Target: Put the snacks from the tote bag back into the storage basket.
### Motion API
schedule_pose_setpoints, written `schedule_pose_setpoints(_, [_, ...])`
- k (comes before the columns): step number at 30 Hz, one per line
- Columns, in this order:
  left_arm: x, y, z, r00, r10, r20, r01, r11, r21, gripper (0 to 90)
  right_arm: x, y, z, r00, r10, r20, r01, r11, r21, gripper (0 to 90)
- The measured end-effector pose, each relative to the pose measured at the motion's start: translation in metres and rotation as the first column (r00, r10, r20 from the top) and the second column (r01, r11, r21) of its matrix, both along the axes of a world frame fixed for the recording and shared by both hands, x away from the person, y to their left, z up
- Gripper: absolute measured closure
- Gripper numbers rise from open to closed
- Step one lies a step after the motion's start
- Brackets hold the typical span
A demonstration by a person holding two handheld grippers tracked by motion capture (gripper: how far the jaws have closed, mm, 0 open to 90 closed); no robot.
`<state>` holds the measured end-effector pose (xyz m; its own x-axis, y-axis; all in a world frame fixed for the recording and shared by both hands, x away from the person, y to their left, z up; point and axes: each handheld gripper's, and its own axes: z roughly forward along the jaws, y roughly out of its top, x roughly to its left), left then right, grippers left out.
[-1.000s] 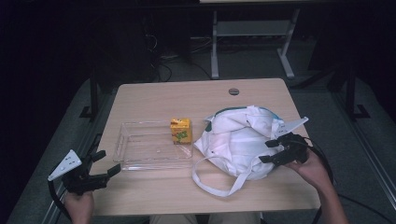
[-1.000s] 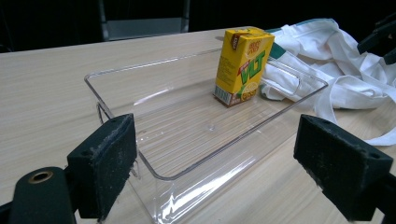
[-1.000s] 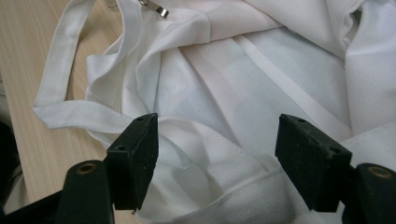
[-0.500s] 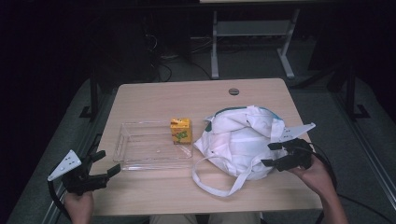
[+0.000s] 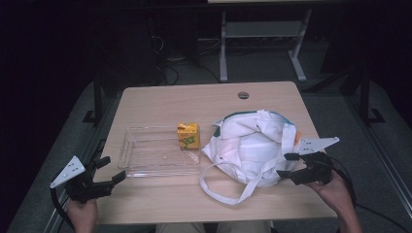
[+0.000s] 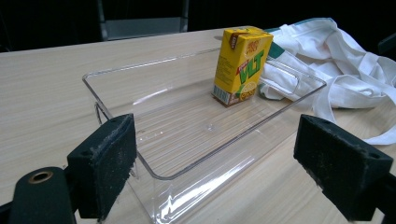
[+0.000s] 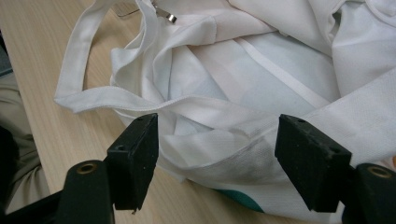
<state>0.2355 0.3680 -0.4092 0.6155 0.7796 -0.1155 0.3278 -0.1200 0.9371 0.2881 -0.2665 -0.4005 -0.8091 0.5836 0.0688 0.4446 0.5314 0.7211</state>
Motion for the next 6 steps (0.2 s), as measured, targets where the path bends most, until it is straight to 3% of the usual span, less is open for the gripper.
schedule_pose_setpoints(6, [0.0000, 0.0007, -0.0003, 1.0000, -0.001, 0.002, 0.001, 1.0000, -0.003, 12.7, -0.0013, 0.0016, -0.0014, 1.0000, 0.000, 0.004, 0.001, 1.0000, -0.007, 29.8])
